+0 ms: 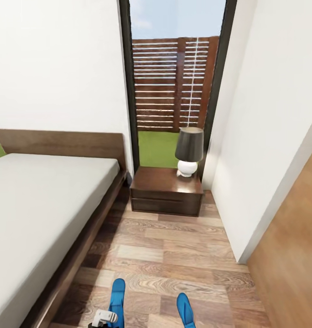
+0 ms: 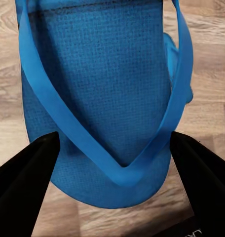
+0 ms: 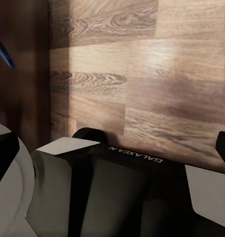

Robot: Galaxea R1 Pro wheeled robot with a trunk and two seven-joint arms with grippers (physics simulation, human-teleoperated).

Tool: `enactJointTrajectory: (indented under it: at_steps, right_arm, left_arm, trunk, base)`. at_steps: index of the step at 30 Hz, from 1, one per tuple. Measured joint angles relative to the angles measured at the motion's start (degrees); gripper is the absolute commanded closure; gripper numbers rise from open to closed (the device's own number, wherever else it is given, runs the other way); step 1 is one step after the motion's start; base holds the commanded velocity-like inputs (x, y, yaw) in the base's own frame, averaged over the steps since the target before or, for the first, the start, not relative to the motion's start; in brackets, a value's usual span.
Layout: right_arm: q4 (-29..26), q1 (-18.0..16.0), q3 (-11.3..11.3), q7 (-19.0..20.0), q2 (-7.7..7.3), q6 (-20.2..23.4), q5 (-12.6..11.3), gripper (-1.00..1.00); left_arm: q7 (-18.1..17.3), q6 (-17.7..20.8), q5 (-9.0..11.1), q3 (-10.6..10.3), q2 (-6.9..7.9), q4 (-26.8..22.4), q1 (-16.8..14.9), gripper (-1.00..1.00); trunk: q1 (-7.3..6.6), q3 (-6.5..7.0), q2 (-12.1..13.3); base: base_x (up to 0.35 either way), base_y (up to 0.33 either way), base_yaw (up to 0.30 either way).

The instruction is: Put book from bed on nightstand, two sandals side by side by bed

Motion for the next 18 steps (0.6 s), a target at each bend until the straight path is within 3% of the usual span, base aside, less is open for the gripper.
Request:
enactJointTrajectory:
  at_steps: [4, 18]
  right_arm:
    - [0.02, -0.01, -0.01, 0.00, 0.01, 0.00, 0.00, -1.00]
    - [0.03, -0.02, -0.02, 0.00, 0.01, 0.00, 0.02, -1.00]
  left_arm:
    - [0.00, -0.01, 0.03, 0.04, 0.00, -0.01, 0.00, 1.00]
    - [0.00, -0.02, 0.02, 0.02, 0.01, -0.02, 0.03, 1.00]
  trunk:
    - [0.02, -0.01, 0.00]
    - [0.02, -0.61, 0.00]
  base:
    - [0.088, -0.057, 0.090]
    - [0.003, -0.002, 0.232]
